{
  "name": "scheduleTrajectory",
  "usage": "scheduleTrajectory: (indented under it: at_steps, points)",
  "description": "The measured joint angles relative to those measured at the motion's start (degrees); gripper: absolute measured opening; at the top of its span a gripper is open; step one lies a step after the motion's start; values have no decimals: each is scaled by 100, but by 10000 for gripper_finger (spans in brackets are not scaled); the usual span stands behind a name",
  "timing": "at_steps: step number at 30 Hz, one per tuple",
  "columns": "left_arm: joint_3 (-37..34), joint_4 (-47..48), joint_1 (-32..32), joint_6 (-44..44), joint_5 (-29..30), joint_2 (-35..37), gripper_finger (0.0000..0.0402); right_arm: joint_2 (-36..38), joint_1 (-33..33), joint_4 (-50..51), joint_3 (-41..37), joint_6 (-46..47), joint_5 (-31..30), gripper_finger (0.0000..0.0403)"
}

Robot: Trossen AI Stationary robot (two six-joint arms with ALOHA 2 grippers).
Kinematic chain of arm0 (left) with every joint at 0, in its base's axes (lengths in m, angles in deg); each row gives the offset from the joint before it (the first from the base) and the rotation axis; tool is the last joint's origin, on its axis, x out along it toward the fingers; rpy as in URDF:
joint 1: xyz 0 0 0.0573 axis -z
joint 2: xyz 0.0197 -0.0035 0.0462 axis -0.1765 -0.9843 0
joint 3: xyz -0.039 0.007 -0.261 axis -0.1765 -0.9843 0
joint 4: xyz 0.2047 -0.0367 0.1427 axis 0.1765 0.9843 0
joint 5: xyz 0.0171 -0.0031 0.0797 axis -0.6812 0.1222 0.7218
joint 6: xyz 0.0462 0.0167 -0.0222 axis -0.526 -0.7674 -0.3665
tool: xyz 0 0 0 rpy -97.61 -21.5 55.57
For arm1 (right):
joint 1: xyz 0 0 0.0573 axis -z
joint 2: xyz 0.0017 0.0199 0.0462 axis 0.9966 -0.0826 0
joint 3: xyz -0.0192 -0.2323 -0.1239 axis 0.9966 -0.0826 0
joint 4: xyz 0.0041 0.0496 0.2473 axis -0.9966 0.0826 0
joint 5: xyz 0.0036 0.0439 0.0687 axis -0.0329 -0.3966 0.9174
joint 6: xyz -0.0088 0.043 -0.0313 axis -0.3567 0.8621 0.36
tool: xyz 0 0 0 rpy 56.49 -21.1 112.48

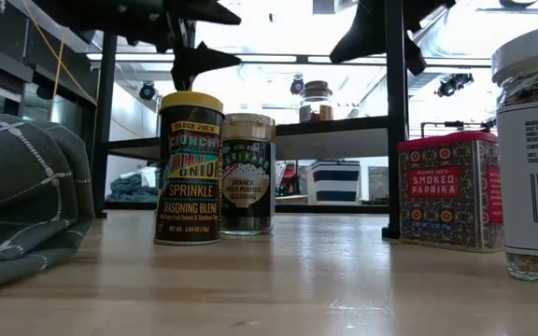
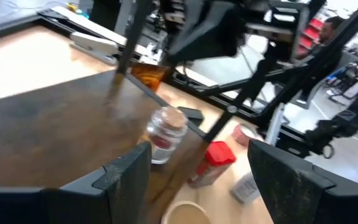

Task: Shelf spices
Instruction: Remove the brown seasoning bottle from the shelf

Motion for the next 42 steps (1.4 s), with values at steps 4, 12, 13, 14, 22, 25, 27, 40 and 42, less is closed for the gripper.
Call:
scheduleTrajectory:
  at_steps: [4,12,13,14,22,25,27,40,42]
  points:
    - [0,26,161,15,98,-40,262,3,20,-269,0,-155,450,0]
    - [0,-39,305,-14,133,-36,262,9,18,582,0,164,1169,0]
    - [0,-35,308,-17,134,-36,262,9,26,656,0,372,1027,0]
    - [0,-34,304,9,136,-36,262,9,42,688,0,582,846,0]
    - [0,-33,303,120,139,-36,261,9,221,724,0,2469,113,0]
    - [0,-34,303,119,139,-36,261,8,106,1070,0,3062,255,0]
    - [0,-34,303,79,139,-36,261,25,5,1297,0,3487,278,0]
    - [6,-108,364,-234,243,-36,261,677,-972,2405,0,4207,78,0]
    - [115,-14,429,-473,369,-50,261,865,-1180,2711,0,4200,-11,0]
